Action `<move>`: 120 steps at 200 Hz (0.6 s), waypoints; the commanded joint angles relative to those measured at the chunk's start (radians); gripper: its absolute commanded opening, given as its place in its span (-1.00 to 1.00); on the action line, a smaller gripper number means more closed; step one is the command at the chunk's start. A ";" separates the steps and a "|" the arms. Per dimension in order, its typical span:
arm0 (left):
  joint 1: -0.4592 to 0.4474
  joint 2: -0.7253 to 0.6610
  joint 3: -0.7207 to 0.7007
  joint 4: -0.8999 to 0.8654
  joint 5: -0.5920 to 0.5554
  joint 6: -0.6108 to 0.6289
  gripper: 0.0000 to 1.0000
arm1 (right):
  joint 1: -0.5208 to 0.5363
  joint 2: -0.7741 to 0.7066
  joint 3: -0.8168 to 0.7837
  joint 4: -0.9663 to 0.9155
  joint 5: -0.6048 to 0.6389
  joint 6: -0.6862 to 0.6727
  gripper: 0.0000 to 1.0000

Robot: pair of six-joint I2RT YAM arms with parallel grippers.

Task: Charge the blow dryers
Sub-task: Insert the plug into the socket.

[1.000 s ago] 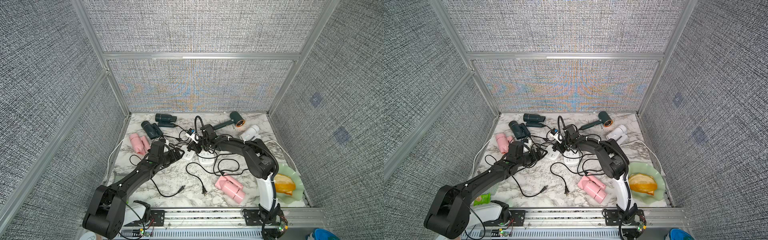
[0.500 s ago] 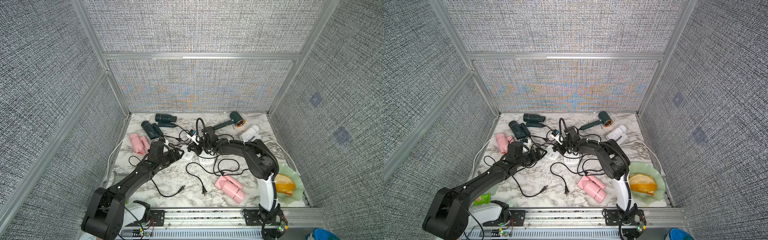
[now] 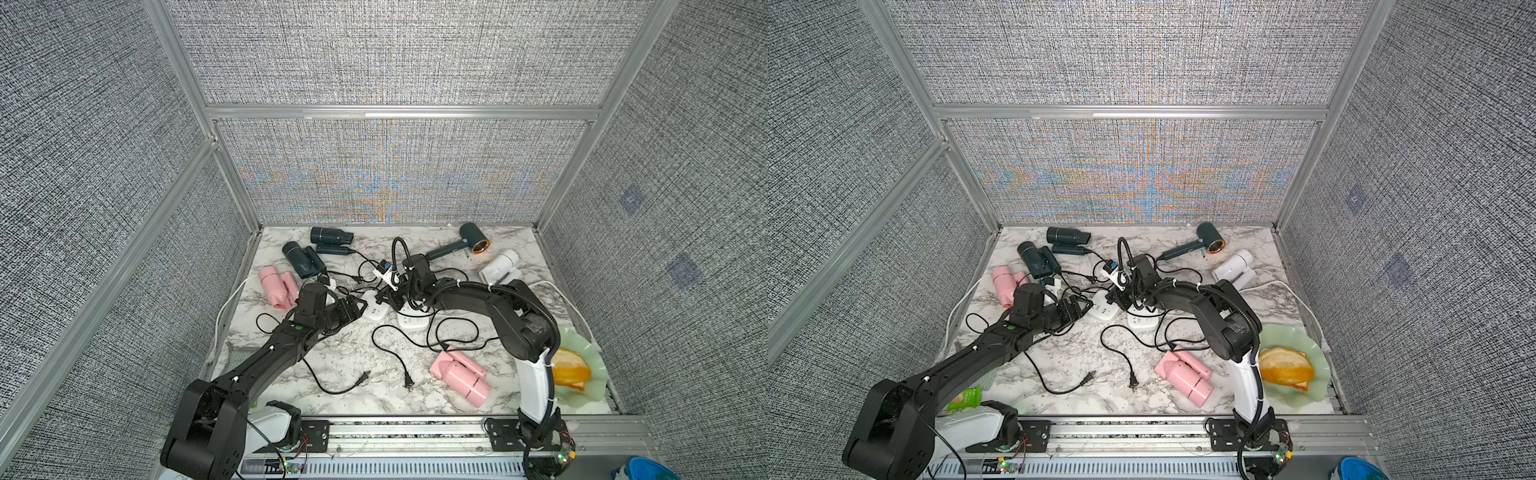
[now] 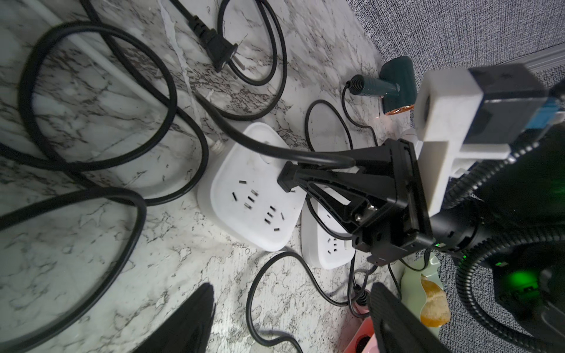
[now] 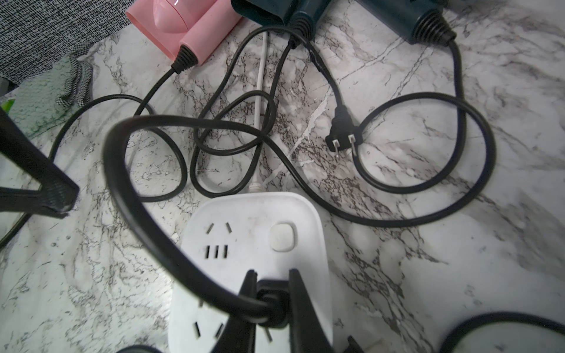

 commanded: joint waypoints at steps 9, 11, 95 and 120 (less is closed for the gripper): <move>0.005 -0.020 0.021 -0.023 -0.012 0.011 0.59 | 0.002 -0.025 0.008 -0.118 0.019 0.042 -0.40; 0.006 -0.021 0.023 -0.026 -0.013 0.013 0.59 | 0.002 -0.029 0.006 -0.115 0.018 0.045 -0.38; 0.084 -0.130 0.121 -0.252 -0.178 0.148 0.53 | 0.039 -0.256 -0.132 -0.066 0.090 0.146 0.27; 0.104 -0.149 0.133 -0.265 -0.266 0.192 0.53 | 0.084 -0.363 -0.196 -0.061 0.204 0.191 0.27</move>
